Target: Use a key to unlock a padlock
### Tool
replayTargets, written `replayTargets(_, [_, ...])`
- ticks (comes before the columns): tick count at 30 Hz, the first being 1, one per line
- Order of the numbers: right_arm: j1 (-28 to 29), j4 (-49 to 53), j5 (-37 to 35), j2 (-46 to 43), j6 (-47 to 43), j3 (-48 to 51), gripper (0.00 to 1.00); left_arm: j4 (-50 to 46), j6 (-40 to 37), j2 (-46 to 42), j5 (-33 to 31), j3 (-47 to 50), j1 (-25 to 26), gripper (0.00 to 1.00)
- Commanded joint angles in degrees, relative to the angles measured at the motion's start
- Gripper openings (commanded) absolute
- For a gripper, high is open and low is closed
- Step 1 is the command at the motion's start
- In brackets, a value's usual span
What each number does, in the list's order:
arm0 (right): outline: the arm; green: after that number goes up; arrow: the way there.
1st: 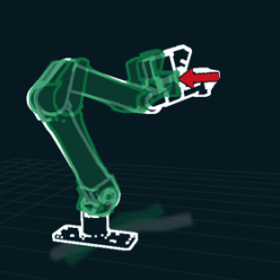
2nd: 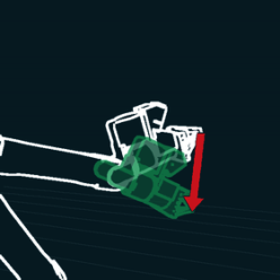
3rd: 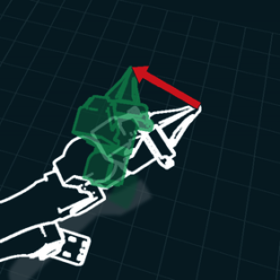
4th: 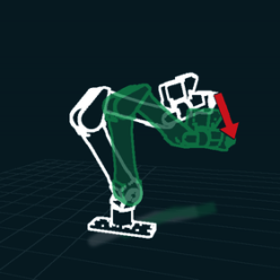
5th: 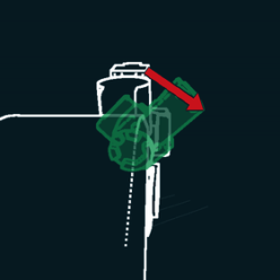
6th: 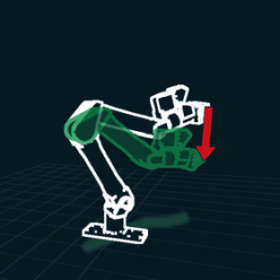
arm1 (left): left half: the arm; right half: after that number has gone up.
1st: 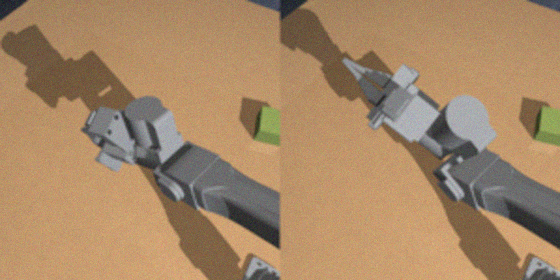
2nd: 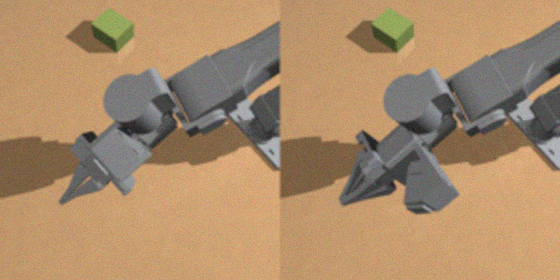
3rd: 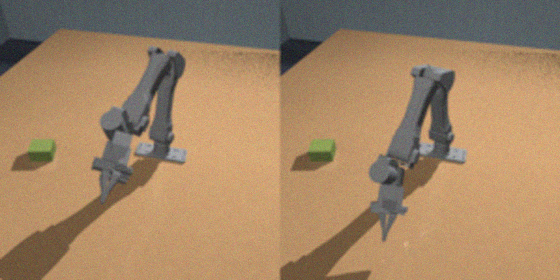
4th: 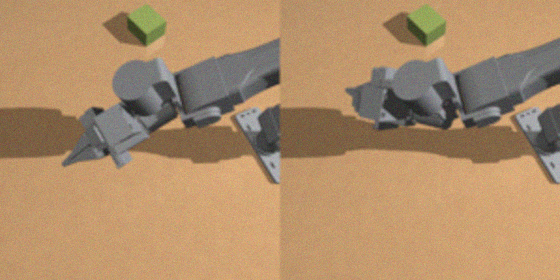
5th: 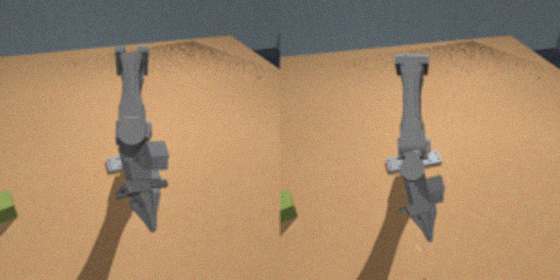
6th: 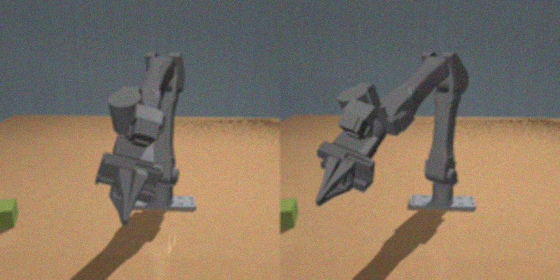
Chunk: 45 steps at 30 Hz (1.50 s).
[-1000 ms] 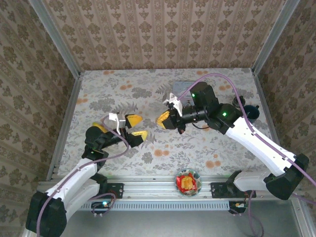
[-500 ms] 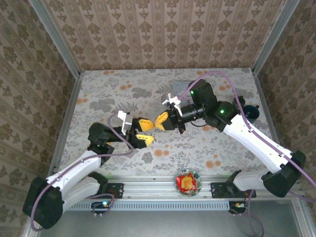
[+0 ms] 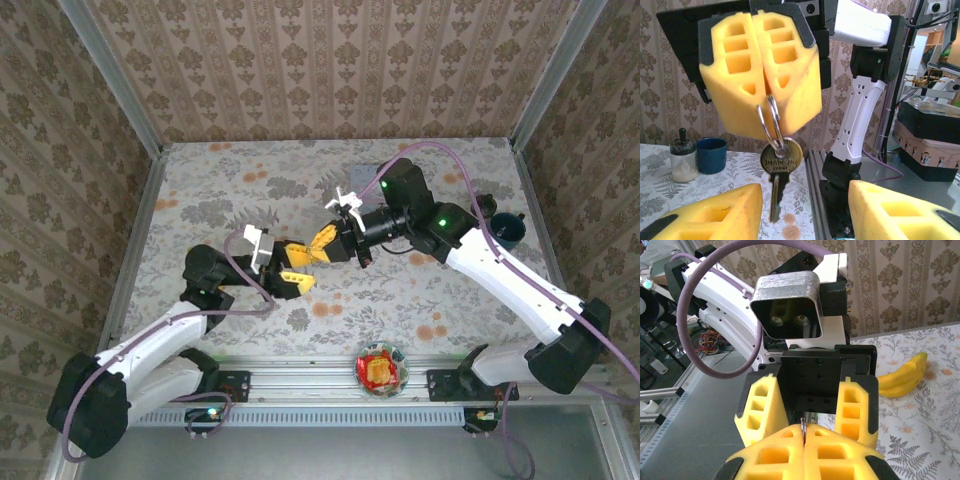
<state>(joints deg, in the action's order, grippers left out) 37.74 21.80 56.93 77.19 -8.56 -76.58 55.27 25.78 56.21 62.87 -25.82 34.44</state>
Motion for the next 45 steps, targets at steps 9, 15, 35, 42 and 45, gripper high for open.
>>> replayTargets(9, [-0.29,-1.94,2.66,0.51,1.57,-2.17,0.0,-0.24,-2.41,1.71,0.69,-2.3,0.46,0.25])
replayTargets(15, [-0.29,-1.94,2.1,0.43,1.53,-2.0,0.0,-0.63,-2.66,1.28,-0.72,-1.97,0.46,0.1])
replayTargets(35, [-0.38,-2.61,-14.5,-6.87,3.9,2.86,0.32,-47.32,-23.11,-7.1,-17.3,-10.22,0.6,0.0])
replayTargets(42, [-0.38,-3.26,-32.26,-17.42,10.14,10.79,0.6,-71.1,-36.72,-5.74,-27.76,-19.91,2.08,0.0])
replayTargets(45, [-0.38,-2.01,-38.66,-21.77,13.32,13.36,0.66,-82.17,-43.19,-1.75,-30.98,-26.65,3.18,0.0])
